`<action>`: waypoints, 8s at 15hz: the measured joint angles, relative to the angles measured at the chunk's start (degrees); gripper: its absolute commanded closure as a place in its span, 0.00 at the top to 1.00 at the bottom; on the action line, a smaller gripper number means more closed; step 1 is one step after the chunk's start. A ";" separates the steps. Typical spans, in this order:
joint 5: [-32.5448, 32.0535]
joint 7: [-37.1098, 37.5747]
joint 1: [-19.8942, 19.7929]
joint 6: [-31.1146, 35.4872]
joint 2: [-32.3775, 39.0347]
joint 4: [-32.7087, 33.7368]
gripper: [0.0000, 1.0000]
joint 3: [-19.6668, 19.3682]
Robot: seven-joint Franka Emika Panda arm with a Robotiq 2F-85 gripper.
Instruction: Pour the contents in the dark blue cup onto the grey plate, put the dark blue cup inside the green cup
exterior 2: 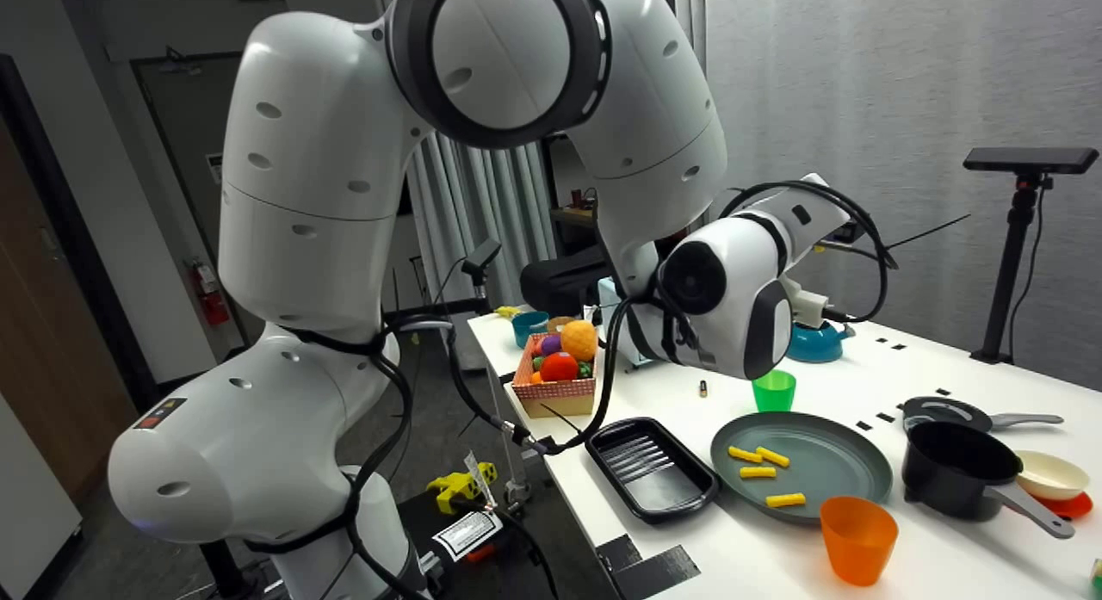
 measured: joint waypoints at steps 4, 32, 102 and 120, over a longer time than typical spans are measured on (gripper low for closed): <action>-0.76 -0.11 -4.46 0.00 1.51 2.07 0.53 5.77; 4.32 13.53 7.25 -26.29 -1.81 12.11 0.53 0.41; 27.03 5.97 44.86 -119.20 21.33 57.20 0.53 -29.67; 27.03 5.94 45.36 -119.15 21.27 58.40 1.00 -29.84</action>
